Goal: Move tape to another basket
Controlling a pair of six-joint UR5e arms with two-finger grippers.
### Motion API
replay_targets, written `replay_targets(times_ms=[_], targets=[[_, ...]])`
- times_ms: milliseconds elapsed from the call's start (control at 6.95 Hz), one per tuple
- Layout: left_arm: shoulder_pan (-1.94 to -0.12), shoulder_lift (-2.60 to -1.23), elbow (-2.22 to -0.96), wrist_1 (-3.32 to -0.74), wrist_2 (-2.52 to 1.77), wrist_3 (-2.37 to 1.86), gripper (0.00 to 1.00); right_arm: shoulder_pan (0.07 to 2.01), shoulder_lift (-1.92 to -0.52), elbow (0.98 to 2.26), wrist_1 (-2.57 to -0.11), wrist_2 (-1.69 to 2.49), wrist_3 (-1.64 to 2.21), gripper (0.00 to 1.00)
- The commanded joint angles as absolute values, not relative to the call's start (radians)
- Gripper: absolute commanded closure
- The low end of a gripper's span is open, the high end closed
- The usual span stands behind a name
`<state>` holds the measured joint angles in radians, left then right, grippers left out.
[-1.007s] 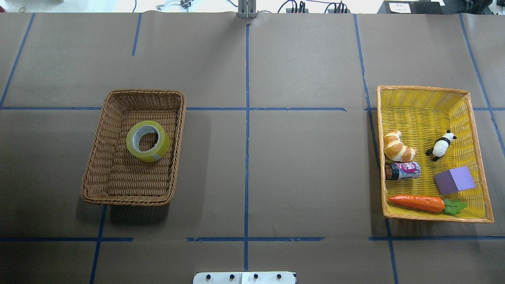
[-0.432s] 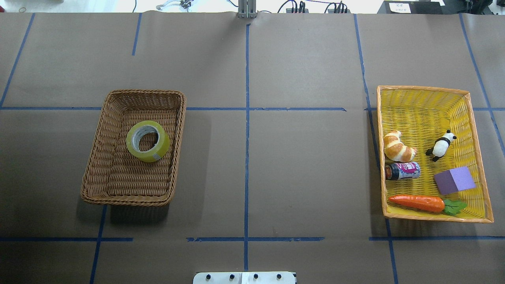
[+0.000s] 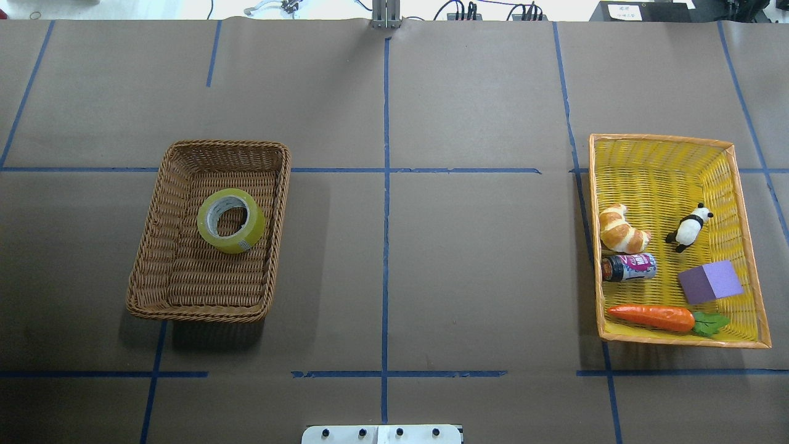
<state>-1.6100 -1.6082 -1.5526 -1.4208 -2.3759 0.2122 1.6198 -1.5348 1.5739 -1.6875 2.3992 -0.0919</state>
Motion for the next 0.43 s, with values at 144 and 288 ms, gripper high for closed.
replay_targets(times_ms=[144,288], targets=[[-1.624,-1.540,-1.568,-1.500,-2.376,0.206,0.00,1.620,-1.531,1.575,-1.687,2.396,-0.092,0.00],[-1.624,-1.539,-1.566,-1.502,-2.375,0.206,0.00,1.620,-1.531,1.575,-1.687,2.382,-0.092,0.00]])
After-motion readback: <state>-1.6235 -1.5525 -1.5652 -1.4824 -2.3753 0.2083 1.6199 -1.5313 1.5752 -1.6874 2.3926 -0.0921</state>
